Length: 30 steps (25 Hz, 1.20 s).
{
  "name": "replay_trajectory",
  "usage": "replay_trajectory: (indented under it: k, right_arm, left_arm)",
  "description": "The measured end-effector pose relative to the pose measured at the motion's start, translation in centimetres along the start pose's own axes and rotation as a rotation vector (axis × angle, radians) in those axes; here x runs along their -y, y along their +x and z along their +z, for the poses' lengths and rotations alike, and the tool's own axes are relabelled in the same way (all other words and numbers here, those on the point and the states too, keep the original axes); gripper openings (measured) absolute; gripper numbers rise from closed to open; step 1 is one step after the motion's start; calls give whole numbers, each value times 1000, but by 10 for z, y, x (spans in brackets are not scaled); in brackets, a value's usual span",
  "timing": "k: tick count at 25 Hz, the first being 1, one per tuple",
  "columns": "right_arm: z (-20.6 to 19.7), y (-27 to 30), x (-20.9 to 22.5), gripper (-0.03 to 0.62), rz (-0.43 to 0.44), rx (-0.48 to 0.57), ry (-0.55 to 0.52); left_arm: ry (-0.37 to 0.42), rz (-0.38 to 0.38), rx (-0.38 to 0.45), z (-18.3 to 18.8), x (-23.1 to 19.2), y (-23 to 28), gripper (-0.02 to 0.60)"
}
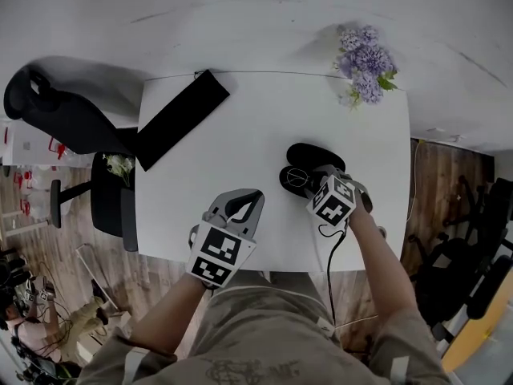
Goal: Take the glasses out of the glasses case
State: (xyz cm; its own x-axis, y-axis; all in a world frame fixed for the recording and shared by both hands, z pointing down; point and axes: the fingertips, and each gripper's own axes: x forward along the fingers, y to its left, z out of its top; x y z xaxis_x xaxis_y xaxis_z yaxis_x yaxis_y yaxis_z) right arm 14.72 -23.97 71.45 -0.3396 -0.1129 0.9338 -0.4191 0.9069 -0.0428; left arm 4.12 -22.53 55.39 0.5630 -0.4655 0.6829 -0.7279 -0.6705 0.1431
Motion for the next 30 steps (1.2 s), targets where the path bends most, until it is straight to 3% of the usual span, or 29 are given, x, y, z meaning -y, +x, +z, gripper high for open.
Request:
replay_trajectory:
  k: [6,13,23,30]
  right_arm:
    - [2,3,-4,121,-41,-3,3]
    - [8,-21,4,117,-108,73,120]
    - [65,-161,20,115,-276,439,299]
    - [95,-283,14,117,-446,699,324]
  left_arm:
    - [-2,4,1,-4,3,-5,15]
    - [22,8,27,1,7,-16,15]
    - [81,48,143,44,3,-51,15]
    - [168,100,285,101,-1,-93,15]
